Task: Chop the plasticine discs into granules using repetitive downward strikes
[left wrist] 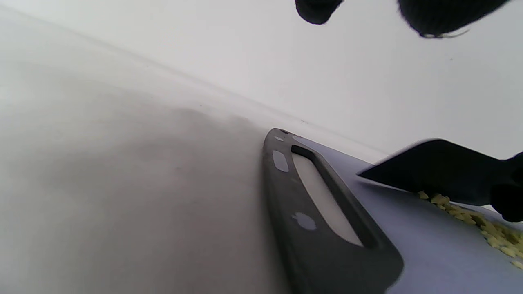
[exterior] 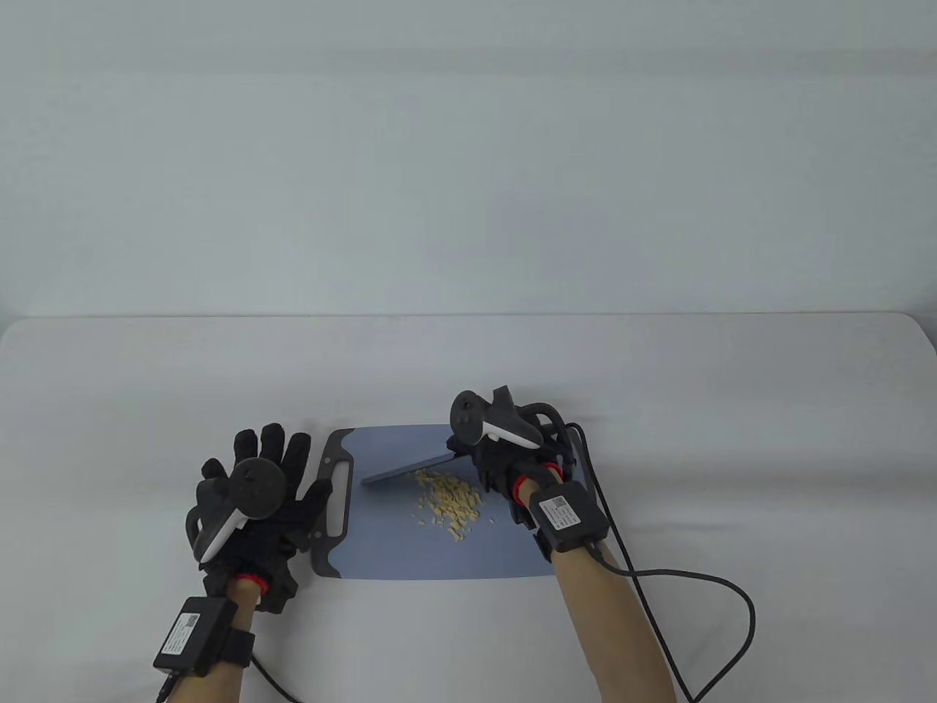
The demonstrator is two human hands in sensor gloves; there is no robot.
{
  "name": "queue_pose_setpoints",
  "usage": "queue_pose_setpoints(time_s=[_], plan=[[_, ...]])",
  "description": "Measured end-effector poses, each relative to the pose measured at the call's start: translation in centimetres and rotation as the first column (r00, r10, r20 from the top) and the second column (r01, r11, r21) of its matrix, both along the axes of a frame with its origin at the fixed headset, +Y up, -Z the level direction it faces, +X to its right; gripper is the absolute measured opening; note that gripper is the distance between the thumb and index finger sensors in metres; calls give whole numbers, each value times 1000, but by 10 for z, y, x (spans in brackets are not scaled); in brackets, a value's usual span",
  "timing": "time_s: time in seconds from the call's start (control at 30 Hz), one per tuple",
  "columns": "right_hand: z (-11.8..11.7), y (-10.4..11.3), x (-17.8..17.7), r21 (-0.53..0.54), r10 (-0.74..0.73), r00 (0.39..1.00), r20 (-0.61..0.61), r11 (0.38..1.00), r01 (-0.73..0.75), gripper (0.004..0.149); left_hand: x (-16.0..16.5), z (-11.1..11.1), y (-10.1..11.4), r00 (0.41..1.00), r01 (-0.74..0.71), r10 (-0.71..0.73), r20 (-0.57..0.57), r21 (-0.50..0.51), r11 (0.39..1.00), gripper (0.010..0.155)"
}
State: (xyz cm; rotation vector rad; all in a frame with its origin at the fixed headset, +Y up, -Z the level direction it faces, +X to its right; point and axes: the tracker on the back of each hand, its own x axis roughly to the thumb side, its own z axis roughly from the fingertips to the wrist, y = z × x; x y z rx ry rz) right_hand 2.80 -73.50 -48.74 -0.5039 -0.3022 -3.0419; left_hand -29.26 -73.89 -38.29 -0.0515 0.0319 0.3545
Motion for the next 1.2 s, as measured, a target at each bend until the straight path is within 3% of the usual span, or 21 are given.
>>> queue_pose_setpoints(time_s=[0.2,0.3,0.37,0.5,0.67,0.77,0.9,1.03,1.2], plan=[[20,5,30,15,9,1000,5,1000,-9,42,1,0,1,1000,-1,1,5,8,1000,82],[29,12,44,74,-55,996,72,996,49,43,3,-1,1,1000,2,-3,11,12,1000,82],[34,17,49,54,-87,989,116,995,81,45,3,-1,1,1000,6,-6,13,13,1000,81],[51,30,51,98,-37,997,75,995,29,46,4,-1,1,1000,8,-9,15,13,1000,81],[75,32,45,52,-96,994,53,994,94,46,4,-1,1,1000,13,-13,17,12,1000,81],[89,24,38,-57,-148,988,49,987,151,47,3,-1,1,1000,9,-9,14,13,1000,81],[102,13,28,-138,-91,992,91,985,103,48,4,-1,1,1000,13,-13,15,11,1000,81],[104,3,34,-188,-106,978,182,972,141,48,4,-1,0,1000,13,-14,16,14,1000,81],[99,4,45,-157,-95,962,255,978,138,48,5,-2,0,1000,17,-17,18,13,1000,81]])
